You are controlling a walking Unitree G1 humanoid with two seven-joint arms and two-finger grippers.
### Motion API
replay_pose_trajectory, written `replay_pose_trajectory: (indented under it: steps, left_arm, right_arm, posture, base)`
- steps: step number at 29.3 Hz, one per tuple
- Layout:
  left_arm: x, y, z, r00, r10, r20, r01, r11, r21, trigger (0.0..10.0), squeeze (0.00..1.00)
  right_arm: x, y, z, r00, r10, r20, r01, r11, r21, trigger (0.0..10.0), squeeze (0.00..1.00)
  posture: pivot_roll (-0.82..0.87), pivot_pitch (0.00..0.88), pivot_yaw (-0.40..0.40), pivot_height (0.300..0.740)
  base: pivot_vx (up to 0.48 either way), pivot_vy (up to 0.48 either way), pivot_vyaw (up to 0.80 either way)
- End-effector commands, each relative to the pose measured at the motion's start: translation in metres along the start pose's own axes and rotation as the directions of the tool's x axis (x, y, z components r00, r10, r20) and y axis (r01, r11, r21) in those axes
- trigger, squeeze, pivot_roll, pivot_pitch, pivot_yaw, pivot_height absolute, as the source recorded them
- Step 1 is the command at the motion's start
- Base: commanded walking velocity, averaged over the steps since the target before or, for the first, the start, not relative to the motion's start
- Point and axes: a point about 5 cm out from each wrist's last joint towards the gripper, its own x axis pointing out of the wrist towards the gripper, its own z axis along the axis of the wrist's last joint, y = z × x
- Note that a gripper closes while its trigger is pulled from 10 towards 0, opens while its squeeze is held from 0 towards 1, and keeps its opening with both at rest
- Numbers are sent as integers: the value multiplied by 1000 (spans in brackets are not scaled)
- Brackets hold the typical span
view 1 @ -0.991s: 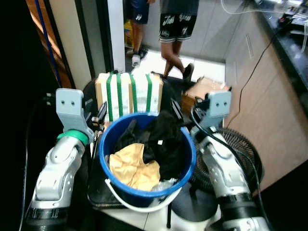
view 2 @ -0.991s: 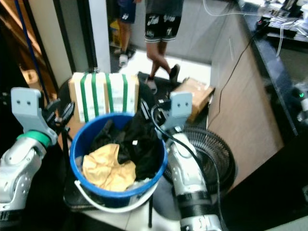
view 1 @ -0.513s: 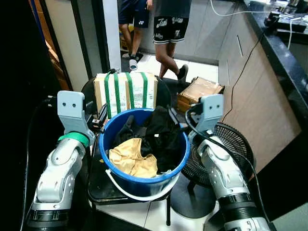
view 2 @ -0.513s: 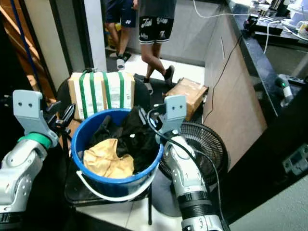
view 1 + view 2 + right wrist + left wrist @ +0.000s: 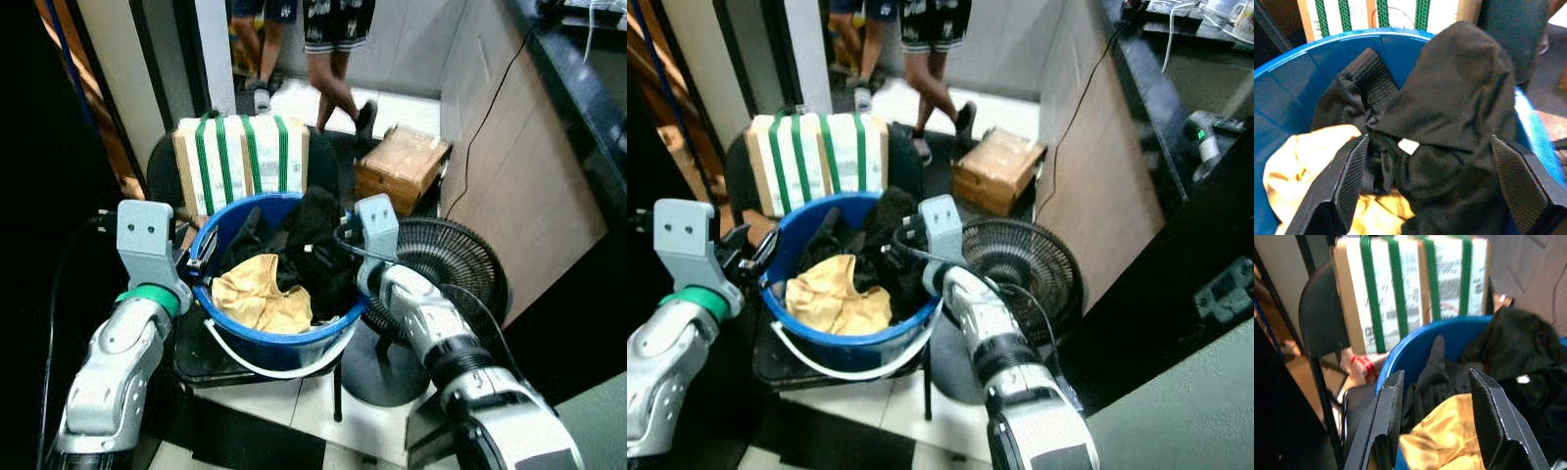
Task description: Clothes washing
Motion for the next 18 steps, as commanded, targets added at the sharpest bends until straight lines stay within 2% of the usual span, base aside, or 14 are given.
replay_pose_trajectory:
  steps: [1, 6, 8, 10, 14, 16, 18]
  left_arm:
    - [-3, 1, -1, 1000, -12, -21, 12, 1000, -2, 10000, 0]
    - [-6, 5, 0, 999, -10, -31, 10, 1000, 0, 10000, 0]
    - [-7, 8, 3, 998, -39, -50, 39, 999, -5, 10000, 0]
    - [-8, 8, 5, 996, -61, -57, 61, 998, -9, 10000, 0]
    - [-9, 7, 6, 995, -86, -59, 85, 996, -15, 10000, 0]
    - [-11, 0, 11, 985, -160, -57, 158, 987, -33, 10000, 0]
    - [-11, -4, 12, 981, -185, -61, 183, 982, -37, 10000, 0]
  right_arm:
    - [2, 3, -1, 1000, 13, 7, -13, 999, 39, 10000, 1000]
    - [7, 7, 6, 999, 20, 36, -24, 995, 98, 10000, 1000]
    - [12, 16, 9, 998, 54, 45, -60, 986, 158, 10000, 1000]
    - [13, 20, 8, 997, 72, 39, -77, 983, 169, 10000, 1000]
    - [14, 24, 7, 996, 85, 34, -90, 982, 166, 10000, 1000]
    - [15, 28, 0, 995, 103, 6, -102, 985, 140, 10000, 1000]
    - [15, 30, -4, 994, 107, -13, -105, 986, 126, 10000, 1000]
  posture:
    - [131, 238, 55, 740]
    - [147, 262, 76, 740]
    - [171, 296, 116, 740]
    - [175, 302, 123, 740]
    - [182, 308, 131, 740]
    - [197, 320, 147, 740]
    - [197, 320, 147, 740]
  base:
    - [0, 0, 0]
    - [0, 0, 0]
    - [0, 0, 0]
    - [0, 0, 0]
    - [0, 0, 0]
    - [0, 0, 0]
    - [0, 0, 0]
